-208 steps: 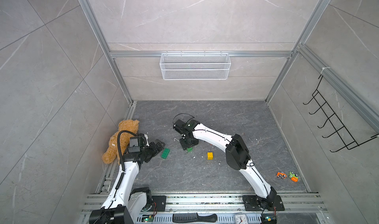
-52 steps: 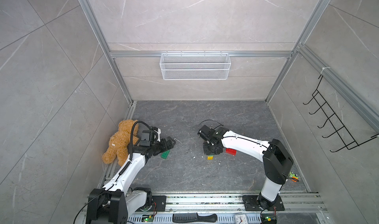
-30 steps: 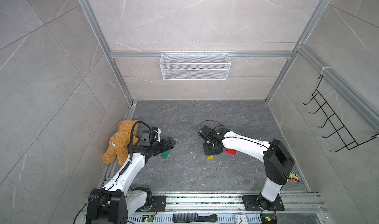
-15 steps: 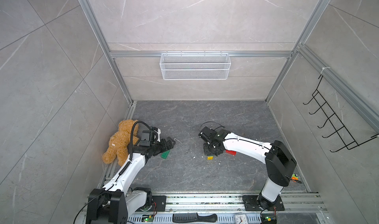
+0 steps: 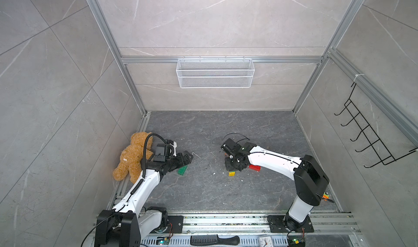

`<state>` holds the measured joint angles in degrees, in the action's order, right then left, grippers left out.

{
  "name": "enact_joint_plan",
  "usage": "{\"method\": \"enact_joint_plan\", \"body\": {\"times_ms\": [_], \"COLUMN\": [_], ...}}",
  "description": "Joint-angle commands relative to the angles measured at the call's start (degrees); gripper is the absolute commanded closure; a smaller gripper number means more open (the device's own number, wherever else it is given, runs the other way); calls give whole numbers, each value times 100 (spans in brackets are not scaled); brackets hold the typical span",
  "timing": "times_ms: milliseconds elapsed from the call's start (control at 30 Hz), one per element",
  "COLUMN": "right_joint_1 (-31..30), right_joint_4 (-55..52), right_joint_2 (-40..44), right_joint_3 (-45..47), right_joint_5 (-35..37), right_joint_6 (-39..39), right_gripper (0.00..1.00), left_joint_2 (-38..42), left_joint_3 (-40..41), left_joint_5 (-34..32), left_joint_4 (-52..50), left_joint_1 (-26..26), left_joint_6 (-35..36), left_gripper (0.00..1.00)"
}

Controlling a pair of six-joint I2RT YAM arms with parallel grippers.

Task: Assemble an ice cream with lego
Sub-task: Assemble the lego brick with the lego brick.

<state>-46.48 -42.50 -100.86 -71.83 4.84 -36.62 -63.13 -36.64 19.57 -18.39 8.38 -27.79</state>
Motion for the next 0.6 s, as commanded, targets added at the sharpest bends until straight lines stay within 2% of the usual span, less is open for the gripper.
{"method": "enact_joint_plan", "body": {"times_ms": [0, 167, 300, 567], "right_joint_1": [-25, -245, -258, -309], "right_joint_4": [-534, -305, -513, -348], "right_joint_2": [-435, -264, -92, -246], "right_joint_3": [544, 745, 783, 676], "right_joint_5": [352, 547, 641, 390], "right_joint_6": [-151, -175, -309, -386], "right_gripper": [100, 100, 100, 100], "left_joint_2": [100, 135, 126, 114], "left_joint_3": [-184, -202, -200, -212], "left_joint_5": [5, -3, -13, -6], "left_joint_4": [-60, -108, -120, -106], "left_joint_1": [19, 19, 22, 23], "left_joint_6": [126, 147, 149, 152], "left_gripper": [1, 1, 1, 1]}}
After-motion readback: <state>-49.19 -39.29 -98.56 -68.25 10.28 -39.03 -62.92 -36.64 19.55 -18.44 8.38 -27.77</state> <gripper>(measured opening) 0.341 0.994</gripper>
